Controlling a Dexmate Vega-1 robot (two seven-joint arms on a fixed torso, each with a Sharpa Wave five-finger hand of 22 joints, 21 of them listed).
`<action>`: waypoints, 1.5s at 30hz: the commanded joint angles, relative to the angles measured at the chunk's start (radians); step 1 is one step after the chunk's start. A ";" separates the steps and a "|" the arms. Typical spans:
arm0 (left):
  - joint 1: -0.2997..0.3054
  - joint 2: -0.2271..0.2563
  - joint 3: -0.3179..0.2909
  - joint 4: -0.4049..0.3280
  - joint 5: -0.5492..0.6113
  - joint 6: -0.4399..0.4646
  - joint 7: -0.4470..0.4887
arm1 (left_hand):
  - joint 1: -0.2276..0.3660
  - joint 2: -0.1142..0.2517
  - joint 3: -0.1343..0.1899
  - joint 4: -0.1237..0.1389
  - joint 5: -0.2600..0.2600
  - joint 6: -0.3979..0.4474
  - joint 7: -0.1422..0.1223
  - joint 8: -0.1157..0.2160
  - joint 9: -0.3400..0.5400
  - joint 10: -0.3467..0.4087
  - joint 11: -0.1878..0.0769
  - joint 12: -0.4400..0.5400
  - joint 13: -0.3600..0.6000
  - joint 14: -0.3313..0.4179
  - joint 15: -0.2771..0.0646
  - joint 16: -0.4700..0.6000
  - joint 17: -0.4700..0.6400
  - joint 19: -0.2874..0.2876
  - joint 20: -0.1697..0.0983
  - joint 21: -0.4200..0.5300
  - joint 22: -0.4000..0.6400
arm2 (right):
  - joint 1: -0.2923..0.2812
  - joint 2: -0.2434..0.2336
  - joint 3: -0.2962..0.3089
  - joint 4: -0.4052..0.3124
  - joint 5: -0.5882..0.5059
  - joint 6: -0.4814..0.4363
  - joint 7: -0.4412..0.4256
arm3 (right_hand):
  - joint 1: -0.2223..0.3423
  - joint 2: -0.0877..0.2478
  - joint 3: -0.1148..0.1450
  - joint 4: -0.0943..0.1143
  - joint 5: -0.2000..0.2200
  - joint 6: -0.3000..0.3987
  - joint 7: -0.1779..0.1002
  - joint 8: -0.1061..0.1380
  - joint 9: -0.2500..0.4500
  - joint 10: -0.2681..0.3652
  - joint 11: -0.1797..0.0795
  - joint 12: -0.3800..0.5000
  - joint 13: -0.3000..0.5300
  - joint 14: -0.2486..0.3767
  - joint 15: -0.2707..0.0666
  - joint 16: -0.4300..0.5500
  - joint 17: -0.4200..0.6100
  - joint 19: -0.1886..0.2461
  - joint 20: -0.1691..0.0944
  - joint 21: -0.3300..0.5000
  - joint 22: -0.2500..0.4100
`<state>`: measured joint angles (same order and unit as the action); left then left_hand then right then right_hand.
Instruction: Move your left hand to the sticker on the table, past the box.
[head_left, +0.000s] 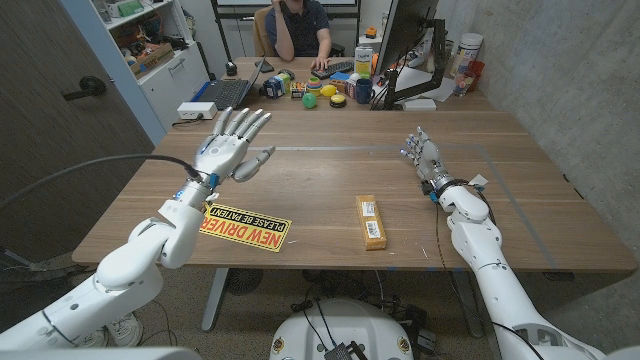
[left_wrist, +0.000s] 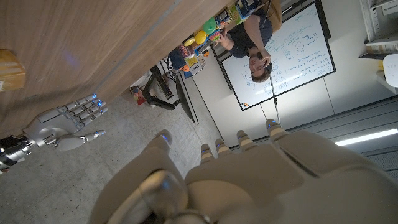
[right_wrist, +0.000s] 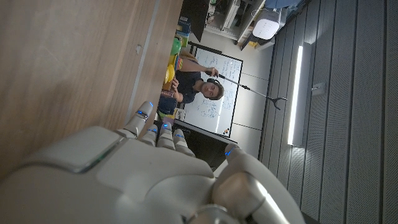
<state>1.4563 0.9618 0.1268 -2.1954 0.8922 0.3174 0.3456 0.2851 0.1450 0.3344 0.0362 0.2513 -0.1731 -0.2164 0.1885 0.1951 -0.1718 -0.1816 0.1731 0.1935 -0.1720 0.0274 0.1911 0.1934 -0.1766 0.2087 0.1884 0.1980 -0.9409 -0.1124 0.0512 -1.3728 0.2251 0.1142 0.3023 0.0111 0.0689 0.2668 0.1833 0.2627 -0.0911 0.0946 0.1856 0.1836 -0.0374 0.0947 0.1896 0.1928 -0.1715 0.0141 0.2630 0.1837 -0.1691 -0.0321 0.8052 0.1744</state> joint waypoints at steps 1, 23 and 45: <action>0.047 -0.022 0.010 -0.016 -0.039 0.065 -0.052 | -0.001 -0.012 -0.007 0.001 -0.002 -0.161 -0.008 -0.005 0.002 -0.469 0.012 0.000 0.003 -0.432 0.038 0.001 0.003 -0.232 0.012 0.001 0.005 | 0.002 0.001 -0.006 -0.003 -0.003 -0.004 0.001 | -0.001 0.094 0.001 0.000 0.005 0.000 0.007 0.006 0.005 0.006 0.003 0.007 0.002 0.002 0.003 0.002 0.005 -0.143 -0.027 -0.007 0.004; 0.074 -0.083 0.047 -0.029 -0.197 0.235 -0.123 | 0.049 -0.175 -0.101 -0.094 0.009 -0.295 -0.008 0.003 0.008 -0.453 0.070 0.018 0.002 -0.247 0.174 0.057 -0.004 -0.109 0.013 0.054 0.012 | 0.001 -0.001 -0.015 -0.009 -0.010 0.001 -0.001 | -0.001 0.092 -0.002 -0.001 0.006 0.006 0.004 0.008 0.005 0.010 -0.003 0.007 0.001 0.011 0.013 0.003 0.004 -0.140 -0.021 -0.012 0.003; 0.027 -0.004 0.139 -0.030 -0.295 0.367 -0.173 | 0.164 -0.178 -0.162 -0.155 0.067 -0.210 -0.009 0.049 0.022 -0.190 0.064 0.066 -0.005 -0.050 0.164 0.037 -0.011 0.037 0.015 0.017 -0.009 | -0.011 -0.001 -0.018 -0.025 -0.014 0.003 -0.013 | 0.000 0.089 -0.005 -0.002 0.008 0.009 0.002 0.008 0.005 0.016 -0.009 0.008 0.001 0.022 0.027 0.005 0.003 -0.133 -0.008 -0.016 0.003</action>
<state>1.5062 0.9148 0.2203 -2.2209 0.6503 0.6111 0.2104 0.4313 -0.0403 0.1677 -0.1090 0.3108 -0.1731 -0.2163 0.2290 0.2118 -0.1700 -0.1195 0.2275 0.1857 -0.1746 0.1955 0.2319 0.1795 -0.1326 0.2198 0.2116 0.1859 -0.9460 -0.1127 0.0360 -1.3906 0.2146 0.1120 0.2960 0.0111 0.0689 0.2668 0.1833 0.2664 -0.0874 0.0910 0.1856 0.1835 -0.0268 0.0839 0.1896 0.1906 -0.1480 0.0376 0.2630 0.1836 -0.1691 -0.0321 0.7908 0.1743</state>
